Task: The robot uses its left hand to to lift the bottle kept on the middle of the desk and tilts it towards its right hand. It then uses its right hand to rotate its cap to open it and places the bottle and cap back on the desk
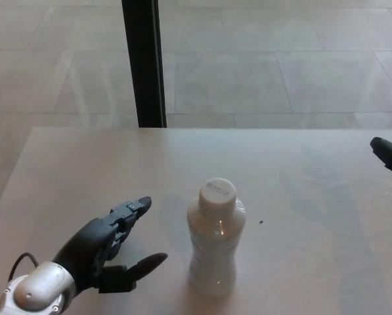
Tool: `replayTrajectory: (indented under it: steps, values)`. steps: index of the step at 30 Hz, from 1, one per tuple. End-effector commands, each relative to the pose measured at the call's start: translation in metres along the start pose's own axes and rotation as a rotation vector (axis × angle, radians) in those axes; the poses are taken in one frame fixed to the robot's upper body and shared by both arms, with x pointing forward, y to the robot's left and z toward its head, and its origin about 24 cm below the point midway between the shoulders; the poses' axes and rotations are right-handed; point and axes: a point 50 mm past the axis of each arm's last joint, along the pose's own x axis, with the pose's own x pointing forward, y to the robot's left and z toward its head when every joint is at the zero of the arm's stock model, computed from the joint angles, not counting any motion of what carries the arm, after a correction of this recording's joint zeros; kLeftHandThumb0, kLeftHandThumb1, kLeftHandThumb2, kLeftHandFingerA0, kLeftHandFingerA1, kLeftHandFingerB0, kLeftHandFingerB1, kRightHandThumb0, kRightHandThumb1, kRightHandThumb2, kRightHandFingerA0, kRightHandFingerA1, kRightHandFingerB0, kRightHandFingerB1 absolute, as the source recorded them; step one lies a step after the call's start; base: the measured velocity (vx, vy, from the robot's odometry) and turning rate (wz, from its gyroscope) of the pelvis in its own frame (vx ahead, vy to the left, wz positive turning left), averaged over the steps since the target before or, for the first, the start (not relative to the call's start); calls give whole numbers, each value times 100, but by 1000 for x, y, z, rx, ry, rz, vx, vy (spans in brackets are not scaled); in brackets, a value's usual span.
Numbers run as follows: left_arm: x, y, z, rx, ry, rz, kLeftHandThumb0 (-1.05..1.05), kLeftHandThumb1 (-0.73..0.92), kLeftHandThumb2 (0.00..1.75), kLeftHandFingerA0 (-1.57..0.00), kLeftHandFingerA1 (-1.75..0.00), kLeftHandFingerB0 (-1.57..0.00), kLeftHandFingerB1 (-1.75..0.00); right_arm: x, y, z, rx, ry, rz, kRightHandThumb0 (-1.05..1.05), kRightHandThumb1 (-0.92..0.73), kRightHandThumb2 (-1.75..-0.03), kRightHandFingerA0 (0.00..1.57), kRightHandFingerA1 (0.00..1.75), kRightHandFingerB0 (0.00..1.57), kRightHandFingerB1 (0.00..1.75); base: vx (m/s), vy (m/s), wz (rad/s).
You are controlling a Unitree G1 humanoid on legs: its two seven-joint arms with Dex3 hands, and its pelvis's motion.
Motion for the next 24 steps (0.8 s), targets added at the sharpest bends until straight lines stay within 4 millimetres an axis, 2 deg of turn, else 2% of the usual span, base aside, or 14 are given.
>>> replayTrajectory:
  steps: [1,2,6,8,9,14,24]
  values:
    - [2,-2,3,-3,-55,29,-105,64,60,0,0,0,0,-2,-2,0,-4,-9,-16,-76,-77,-64,29,43,23,29,0,0,0]
    - [4,-6,5,-24,-66,32,-104,62,60,0,0,0,0,-2,-2,0,-2,-10,-18,-78,-60,-95,24,53,16,42,0,0,0]
    - [6,-13,8,-41,-85,15,-103,61,60,0,0,0,0,-1,-2,-1,-2,-5,-16,-78,-60,-95,24,53,16,42,0,0,0]
    - [9,-23,9,-34,-101,-4,-103,61,60,0,0,0,0,-2,-1,-2,10,-1,-10,-78,-60,-95,24,53,16,42,0,0,0]
    - [9,-25,8,-35,-101,-9,-104,61,60,0,0,0,0,-1,0,-3,16,0,-11,-77,-75,-64,30,44,23,29,0,0,0]
    - [8,-41,-1,-17,-66,-57,-105,59,61,0,0,0,0,-1,1,-3,23,1,-13,-77,-75,-63,29,43,23,29,0,0,0]
    - [7,-47,-8,120,-30,-76,-105,60,63,0,0,0,0,1,5,-3,22,-5,-3,-77,-76,-64,27,44,22,29,0,0,0]
